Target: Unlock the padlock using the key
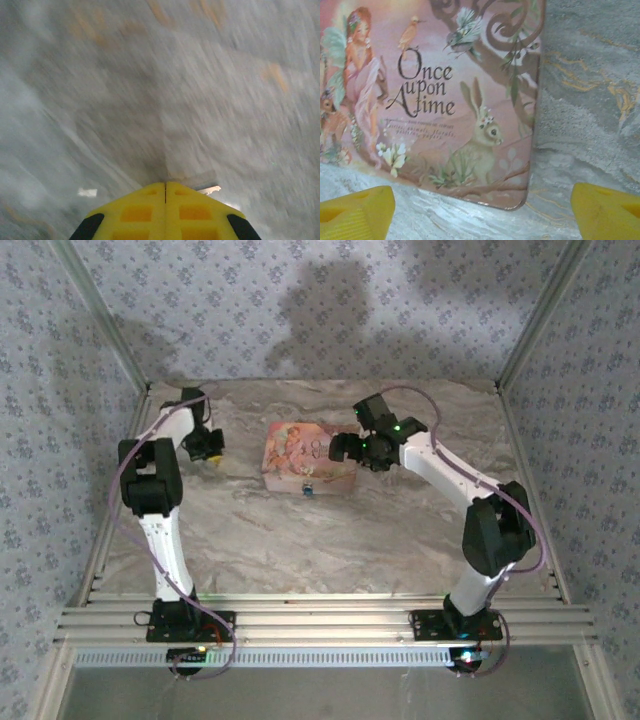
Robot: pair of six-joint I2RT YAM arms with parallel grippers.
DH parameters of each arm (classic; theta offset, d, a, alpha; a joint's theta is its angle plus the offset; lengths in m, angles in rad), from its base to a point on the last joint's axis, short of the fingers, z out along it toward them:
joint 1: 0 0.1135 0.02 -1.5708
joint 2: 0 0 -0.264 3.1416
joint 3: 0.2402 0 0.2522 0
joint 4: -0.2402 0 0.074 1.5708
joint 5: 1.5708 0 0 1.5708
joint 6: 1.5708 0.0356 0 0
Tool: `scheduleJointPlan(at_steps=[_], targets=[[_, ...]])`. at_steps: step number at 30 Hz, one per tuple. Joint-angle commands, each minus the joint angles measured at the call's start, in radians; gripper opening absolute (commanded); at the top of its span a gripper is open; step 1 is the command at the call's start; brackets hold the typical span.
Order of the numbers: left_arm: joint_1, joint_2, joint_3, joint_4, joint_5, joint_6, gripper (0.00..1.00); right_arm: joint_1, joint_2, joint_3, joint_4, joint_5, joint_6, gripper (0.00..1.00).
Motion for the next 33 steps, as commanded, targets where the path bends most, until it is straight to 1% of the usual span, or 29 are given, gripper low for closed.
scheduleJointPlan(at_steps=[1,4,6,12,16,21,25,28,31,33], targets=[[-0.044,-0.104,-0.178,0.037,0.063,-0.019,0.0,0.015,-0.045,-0.043,0.027,-0.014,0.018,0.92],[-0.053,-0.216,-0.324,0.125,0.133,-0.047,0.0,0.022,-0.047,-0.083,0.089,-0.036,0.026,0.92],[-0.056,-0.301,-0.412,0.169,0.157,-0.062,0.0,0.043,-0.053,-0.106,0.12,-0.024,0.046,0.91],[-0.057,-0.529,-0.61,0.276,0.274,-0.092,0.0,0.129,-0.105,-0.138,0.105,0.009,0.078,0.91],[-0.065,-0.628,-0.675,0.318,0.361,-0.118,0.0,0.167,-0.177,-0.197,0.113,0.029,0.13,0.91],[-0.103,-0.724,-0.681,0.306,0.443,-0.112,0.0,0.178,-0.285,-0.33,0.204,0.004,0.225,0.9],[-0.181,-0.801,-0.683,0.319,0.426,-0.116,0.0,0.192,-0.354,-0.389,0.285,-0.007,0.258,0.87],[-0.261,-0.848,-0.688,0.347,0.374,-0.145,0.0,0.214,-0.384,-0.403,0.349,-0.012,0.257,0.84],[-0.351,-0.896,-0.7,0.394,0.284,-0.178,0.0,0.221,-0.389,-0.399,0.415,-0.06,0.261,0.81],[-0.414,-0.943,-0.72,0.447,0.19,-0.183,0.0,0.222,-0.387,-0.396,0.45,-0.079,0.278,0.8]])
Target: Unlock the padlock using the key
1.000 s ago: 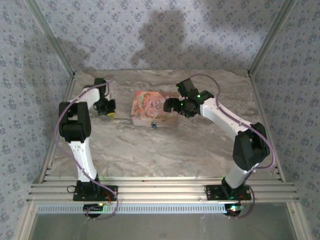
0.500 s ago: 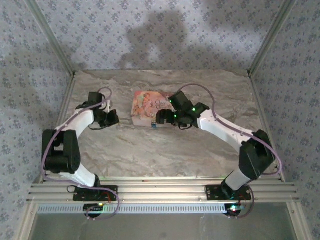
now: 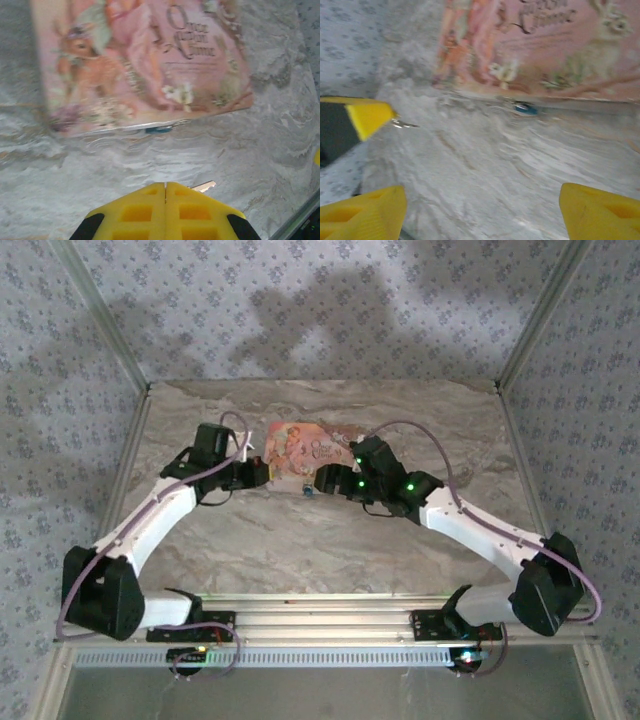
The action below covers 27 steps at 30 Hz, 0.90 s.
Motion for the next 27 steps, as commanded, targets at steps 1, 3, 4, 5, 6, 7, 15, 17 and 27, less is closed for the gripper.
scheduleJointPlan(at_steps=[1,3,4,5,6,7,15,17,27], targets=[[-0.076,-0.079,-0.031,0.104,-0.163,-0.028,0.0,0.004,-0.013,-0.002,0.108,-0.044,0.045,0.8],[-0.123,-0.116,-0.068,0.176,-0.254,-0.02,0.0,0.004,-0.007,-0.001,0.141,-0.045,0.06,0.79],[-0.135,-0.129,-0.087,0.212,-0.28,-0.019,0.0,0.004,-0.002,0.001,0.157,-0.047,0.065,0.78],[-0.143,-0.14,-0.109,0.25,-0.301,-0.02,0.0,0.002,0.004,0.005,0.174,-0.047,0.071,0.78],[-0.145,-0.149,-0.127,0.287,-0.311,-0.025,0.0,0.0,0.01,0.01,0.186,-0.047,0.076,0.77],[-0.144,-0.158,-0.144,0.315,-0.316,-0.028,0.0,-0.001,0.016,0.014,0.194,-0.045,0.082,0.76],[-0.163,-0.243,-0.248,0.501,-0.336,-0.034,0.0,-0.006,0.078,0.036,0.318,-0.097,0.141,0.64],[-0.168,-0.259,-0.263,0.523,-0.332,-0.034,0.0,-0.001,0.101,0.054,0.322,-0.112,0.13,0.64],[-0.184,-0.281,-0.274,0.545,-0.292,-0.069,0.0,0.002,0.202,0.112,0.373,-0.195,0.128,0.56]])
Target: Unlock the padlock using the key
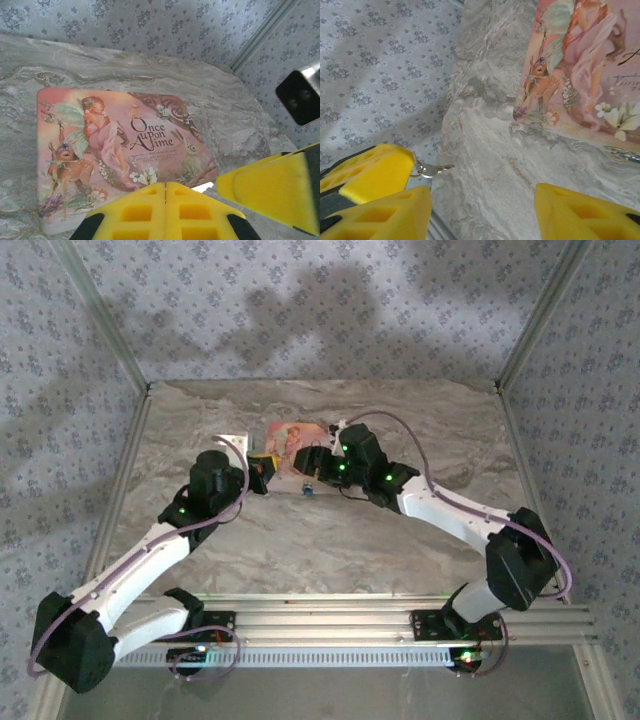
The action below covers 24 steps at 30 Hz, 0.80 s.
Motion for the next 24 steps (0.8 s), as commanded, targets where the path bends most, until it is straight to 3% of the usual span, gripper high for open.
scheduleJointPlan(at_steps=[1,19,24], targets=[[-0.016,-0.012,-0.009,0.042,0.025,-0.026,0.0,0.004,0.023,0.053,0.048,-0.055,0.003,0.56],[-0.038,0.0,0.02,0.015,0.041,-0.06,0.0,0.007,0.071,0.097,0.051,-0.118,-0.015,0.53],[-0.038,0.003,0.029,0.015,0.037,-0.094,0.0,0.003,0.034,0.04,0.077,-0.085,0.032,0.56]])
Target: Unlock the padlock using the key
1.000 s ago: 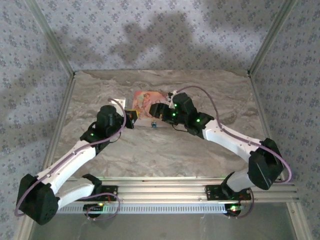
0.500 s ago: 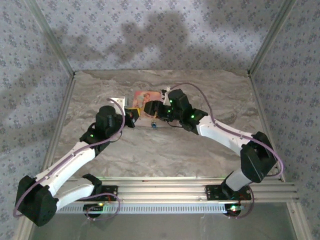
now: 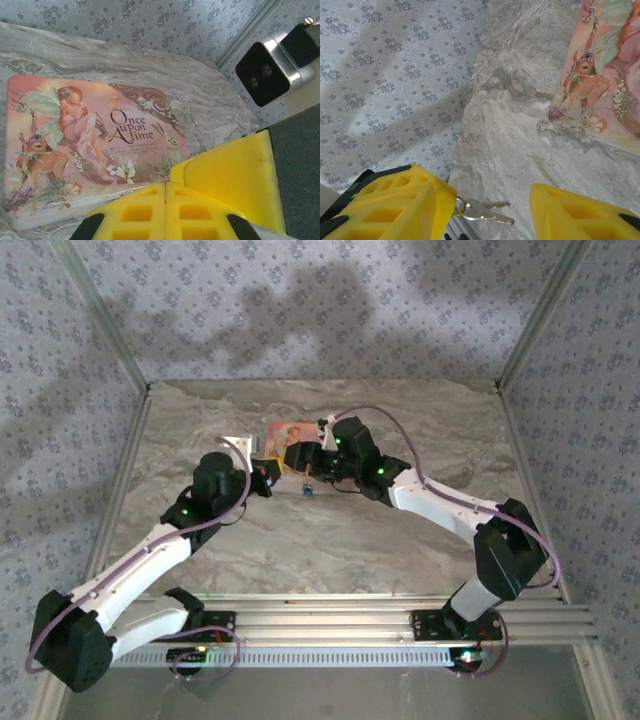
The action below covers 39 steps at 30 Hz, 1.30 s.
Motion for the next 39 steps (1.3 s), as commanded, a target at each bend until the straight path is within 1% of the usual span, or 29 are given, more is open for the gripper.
scheduleJointPlan(at_steps=[1,4,7,9,11,13,16,18,21,25,27,33,35,36,37,38,39], targets=[[-0.005,0.003,0.032,0.013,0.014,-0.041,0.0,0.001,-0.042,-0.042,0.042,0.019,0.043,0.57],[-0.005,0.012,0.051,-0.016,-0.012,-0.103,0.0,-0.002,-0.079,-0.119,0.119,0.044,0.094,0.56],[-0.005,0.029,0.085,-0.066,-0.023,-0.163,0.0,-0.003,-0.101,-0.167,0.156,0.055,0.109,0.55],[-0.004,0.041,0.115,-0.099,-0.004,-0.183,0.0,-0.002,-0.109,-0.194,0.194,0.053,0.106,0.54],[0.003,0.053,0.151,-0.135,0.027,-0.2,0.0,-0.002,-0.115,-0.216,0.25,0.038,0.063,0.53],[0.011,0.068,0.206,-0.2,0.07,-0.21,0.0,0.0,-0.136,-0.227,0.245,0.051,-0.045,0.53],[0.022,0.094,0.3,-0.313,0.119,-0.202,0.0,0.014,-0.179,-0.23,0.177,0.141,-0.252,0.53],[0.024,0.109,0.351,-0.374,0.146,-0.194,0.0,0.027,-0.195,-0.233,0.165,0.177,-0.4,0.53],[0.024,0.125,0.407,-0.43,0.182,-0.191,0.0,0.041,-0.195,-0.214,0.158,0.195,-0.561,0.55],[0.025,0.13,0.44,-0.46,0.206,-0.201,0.0,0.052,-0.159,-0.151,0.113,0.188,-0.706,0.58],[0.024,0.132,0.446,-0.464,0.214,-0.204,0.0,0.057,-0.14,-0.128,0.108,0.177,-0.751,0.58],[0.024,0.146,0.472,-0.499,0.237,-0.201,0.0,0.069,-0.082,-0.088,0.169,0.138,-0.825,0.56],[0.026,0.144,0.471,-0.507,0.236,-0.199,0.0,0.07,-0.063,-0.075,0.173,0.137,-0.834,0.53],[0.025,0.142,0.471,-0.509,0.237,-0.197,0.0,0.069,-0.056,-0.072,0.178,0.129,-0.84,0.48],[0.027,0.14,0.47,-0.512,0.236,-0.197,0.0,0.07,-0.05,-0.07,0.18,0.121,-0.85,0.42],[0.031,0.139,0.468,-0.516,0.237,-0.197,0.0,0.069,-0.047,-0.07,0.176,0.112,-0.86,0.3],[0.035,0.137,0.467,-0.518,0.24,-0.197,0.0,0.069,-0.046,-0.07,0.165,0.106,-0.871,0.22]])
